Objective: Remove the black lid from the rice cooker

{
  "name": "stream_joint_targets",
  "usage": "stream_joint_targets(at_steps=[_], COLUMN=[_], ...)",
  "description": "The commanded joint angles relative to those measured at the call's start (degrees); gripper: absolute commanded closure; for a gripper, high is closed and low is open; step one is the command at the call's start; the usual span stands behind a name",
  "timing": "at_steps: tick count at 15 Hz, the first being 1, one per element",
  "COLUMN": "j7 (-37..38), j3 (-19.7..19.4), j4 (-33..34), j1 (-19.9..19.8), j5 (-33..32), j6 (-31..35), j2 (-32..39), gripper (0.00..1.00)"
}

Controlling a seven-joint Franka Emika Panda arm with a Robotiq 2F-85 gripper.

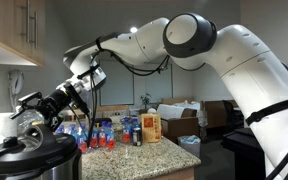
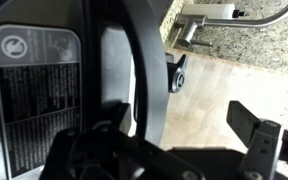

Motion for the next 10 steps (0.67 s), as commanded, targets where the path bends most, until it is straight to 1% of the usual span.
stream_joint_targets(at_steps=[1,2,3,7,10], j7=[-0.41,-0.66,-0.62,-1.26,-1.34], j3=[0.29,0.20,0.12,-0.68,-1.25], j4=[4.01,3.82,3.68,1.13,-0.80], j1=[0.81,0.47,0.39,-0.93,-0.87], j5=[2.22,2.95,3.72,7.77,8.72], j6=[-3.30,-3.85,-3.45,-2.31,-2.39], j2=[3.99,3.70,3.74,1.57,-0.14], gripper=[0.26,0.32,0.40,0.65,0.84])
